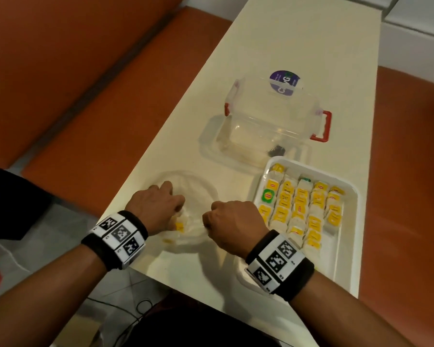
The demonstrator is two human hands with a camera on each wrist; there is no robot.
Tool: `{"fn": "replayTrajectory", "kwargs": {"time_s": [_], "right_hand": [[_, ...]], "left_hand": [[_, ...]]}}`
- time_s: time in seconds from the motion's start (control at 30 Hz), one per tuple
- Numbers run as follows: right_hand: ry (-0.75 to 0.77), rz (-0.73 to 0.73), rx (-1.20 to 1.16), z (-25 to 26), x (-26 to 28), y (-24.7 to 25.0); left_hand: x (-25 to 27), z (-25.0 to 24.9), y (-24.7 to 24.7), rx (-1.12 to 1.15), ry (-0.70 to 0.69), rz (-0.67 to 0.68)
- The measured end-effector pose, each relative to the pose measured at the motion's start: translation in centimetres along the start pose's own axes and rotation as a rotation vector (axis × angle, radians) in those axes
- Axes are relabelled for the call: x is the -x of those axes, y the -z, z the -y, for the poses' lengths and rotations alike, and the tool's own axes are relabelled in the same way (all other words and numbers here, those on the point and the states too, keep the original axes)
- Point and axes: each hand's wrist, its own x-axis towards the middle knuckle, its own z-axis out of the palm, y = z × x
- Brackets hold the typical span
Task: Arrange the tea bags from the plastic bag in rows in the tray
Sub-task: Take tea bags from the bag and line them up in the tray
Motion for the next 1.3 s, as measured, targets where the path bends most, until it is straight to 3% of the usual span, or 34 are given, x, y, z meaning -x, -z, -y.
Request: {"fn": "replayTrajectory", "kwargs": {"time_s": [0.43, 0.67, 0.93, 1.13, 1.3], "right_hand": [[-0.011, -0.062, -0.078, -0.2, 1.8, -1.2], [-0.016, -0.065, -0.086, -0.3, 2.1, -1.5], [-0.014, -0.063, -0.07, -0.1, 2.1, -2.0], [-0.027, -0.049, -0.056, 0.0, 2.1, -2.3], [-0.043, -0.047, -0.049, -0.1, 2.0, -2.6]], "left_hand": [[-0.2, -1.5, 0.6, 0.112, -0.11, -0.049], [-0.8, -0.1, -0.2, 0.383, -0.186, 0.026], [-0.4, 0.1, 0.5, 0.915, -0.037, 0.044], [0.2, -0.5, 1.7, 1.559, 0.069, 0.081], [1.1, -0.5, 2.5, 1.853, 0.093, 0.13]]}}
